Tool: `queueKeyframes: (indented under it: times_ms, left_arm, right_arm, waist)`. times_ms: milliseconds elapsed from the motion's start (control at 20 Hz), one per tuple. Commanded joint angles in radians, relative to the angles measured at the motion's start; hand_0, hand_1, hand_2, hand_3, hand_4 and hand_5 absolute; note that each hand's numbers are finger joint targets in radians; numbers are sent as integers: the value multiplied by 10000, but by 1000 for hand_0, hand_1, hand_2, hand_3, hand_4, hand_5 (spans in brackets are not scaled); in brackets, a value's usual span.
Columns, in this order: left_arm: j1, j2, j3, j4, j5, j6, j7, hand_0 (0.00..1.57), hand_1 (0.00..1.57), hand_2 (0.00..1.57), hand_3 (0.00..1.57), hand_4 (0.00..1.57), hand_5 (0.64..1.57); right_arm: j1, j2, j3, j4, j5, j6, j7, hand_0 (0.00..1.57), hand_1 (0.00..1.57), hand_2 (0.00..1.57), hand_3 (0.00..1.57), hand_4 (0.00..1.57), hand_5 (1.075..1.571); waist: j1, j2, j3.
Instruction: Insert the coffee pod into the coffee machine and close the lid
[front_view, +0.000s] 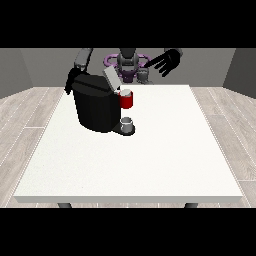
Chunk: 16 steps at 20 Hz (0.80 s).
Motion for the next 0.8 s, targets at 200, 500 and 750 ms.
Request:
queueKeyframes:
  times_ms: [200, 500, 750]
  left_arm:
    - [2781, -1352, 1001, 154, 1695, -557, -137, 0, 0, 0, 0, 421, 1571]
    - [3970, -1309, 877, 10, 1741, -588, 204, 0, 0, 0, 0, 386, 1571]
    - [4300, -1621, 943, -517, 2215, -522, 120, 0, 0, 0, 0, 353, 1571]
  right_arm:
    - [1066, 252, 25, -283, -202, 73, 36, 0, 0, 0, 0, 0, 1571]
    - [946, 219, 716, -1433, -730, 1591, 269, 0, 0, 0, 0, 0, 1571]
    - [-55, -289, 1047, -2057, -524, 2052, 483, 0, 0, 0, 0, 154, 1571]
  waist:
    - [1170, -2425, 18]
    - [1073, -3335, 19]
    - [1355, -2828, 22]
